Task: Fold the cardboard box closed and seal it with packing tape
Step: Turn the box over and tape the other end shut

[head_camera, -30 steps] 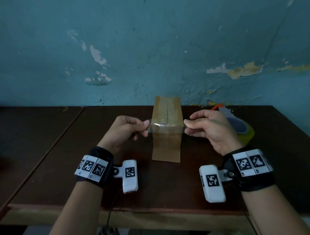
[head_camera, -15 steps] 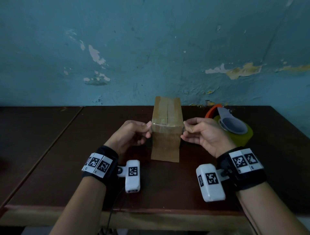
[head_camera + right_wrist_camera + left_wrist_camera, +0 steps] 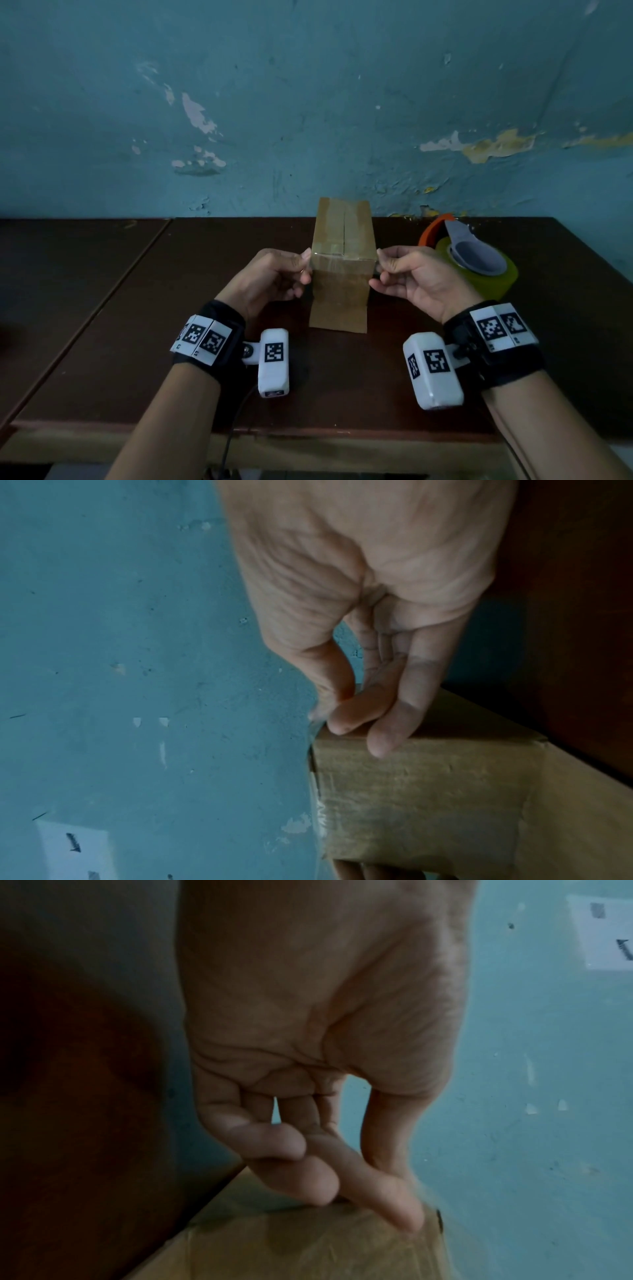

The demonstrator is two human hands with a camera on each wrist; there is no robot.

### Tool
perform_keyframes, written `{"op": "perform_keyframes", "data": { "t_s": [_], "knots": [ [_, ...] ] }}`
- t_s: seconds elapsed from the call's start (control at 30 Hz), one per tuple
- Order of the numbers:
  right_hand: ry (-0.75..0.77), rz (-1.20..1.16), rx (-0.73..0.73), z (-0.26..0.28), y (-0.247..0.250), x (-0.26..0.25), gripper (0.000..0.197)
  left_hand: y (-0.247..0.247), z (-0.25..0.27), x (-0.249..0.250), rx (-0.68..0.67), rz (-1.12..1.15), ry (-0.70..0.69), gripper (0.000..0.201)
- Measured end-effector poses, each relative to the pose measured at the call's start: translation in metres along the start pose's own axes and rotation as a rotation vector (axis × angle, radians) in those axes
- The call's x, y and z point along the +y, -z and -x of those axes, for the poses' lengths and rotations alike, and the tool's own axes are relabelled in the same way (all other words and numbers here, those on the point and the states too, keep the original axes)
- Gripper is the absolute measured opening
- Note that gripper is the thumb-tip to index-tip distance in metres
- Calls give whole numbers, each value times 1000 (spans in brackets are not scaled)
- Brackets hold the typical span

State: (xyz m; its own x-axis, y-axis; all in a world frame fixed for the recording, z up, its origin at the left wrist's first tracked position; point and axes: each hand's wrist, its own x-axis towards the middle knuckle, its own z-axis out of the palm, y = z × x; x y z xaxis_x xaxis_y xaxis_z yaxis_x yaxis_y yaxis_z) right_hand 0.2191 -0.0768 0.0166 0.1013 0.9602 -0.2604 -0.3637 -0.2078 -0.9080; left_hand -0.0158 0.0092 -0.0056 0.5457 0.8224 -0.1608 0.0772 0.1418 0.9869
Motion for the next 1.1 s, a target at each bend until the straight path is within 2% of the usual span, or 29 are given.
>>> {"op": "perform_keyframes", "data": {
  "t_s": [0.07, 0.2, 0.37, 0.53, 0.6, 0.67, 0.73, 0.8, 0.87, 0.97, 1.1],
  "knots": [
    [-3, -3, 2, -1, 1, 0, 29, 0, 0, 0, 3, -6, 7, 31],
    [-1, 26, 4, -3, 5, 1, 30, 1, -2, -2, -5, -44, 32, 50],
    [10, 64, 10, -4, 9, 3, 32, 0, -6, -4, 62, -34, 2, 51],
    [15, 110, 51, -8, 8, 14, 39, -1, -8, -6, 212, -61, -197, 28],
    [51, 128, 56, -9, 9, 15, 31, 3, -10, -6, 212, -109, -337, 40],
    [99, 167, 88, -9, 10, 13, 22, 7, -9, -4, 138, -114, -470, 60],
    [161, 223, 133, -10, 12, 12, 25, 6, -6, 2, 46, -133, -550, 66],
    [268, 278, 165, -11, 12, 12, 28, 4, -3, 8, -48, -148, -586, 62],
    [433, 359, 202, -14, 11, 12, 27, 4, -1, 12, -86, -171, -589, 53],
    [643, 376, 220, -15, 9, 9, 19, 6, 3, 17, -19, -221, -557, 38],
    [859, 412, 149, -8, 8, 3, 18, -1, 5, 21, 69, -207, -572, 36]
  ]
}}
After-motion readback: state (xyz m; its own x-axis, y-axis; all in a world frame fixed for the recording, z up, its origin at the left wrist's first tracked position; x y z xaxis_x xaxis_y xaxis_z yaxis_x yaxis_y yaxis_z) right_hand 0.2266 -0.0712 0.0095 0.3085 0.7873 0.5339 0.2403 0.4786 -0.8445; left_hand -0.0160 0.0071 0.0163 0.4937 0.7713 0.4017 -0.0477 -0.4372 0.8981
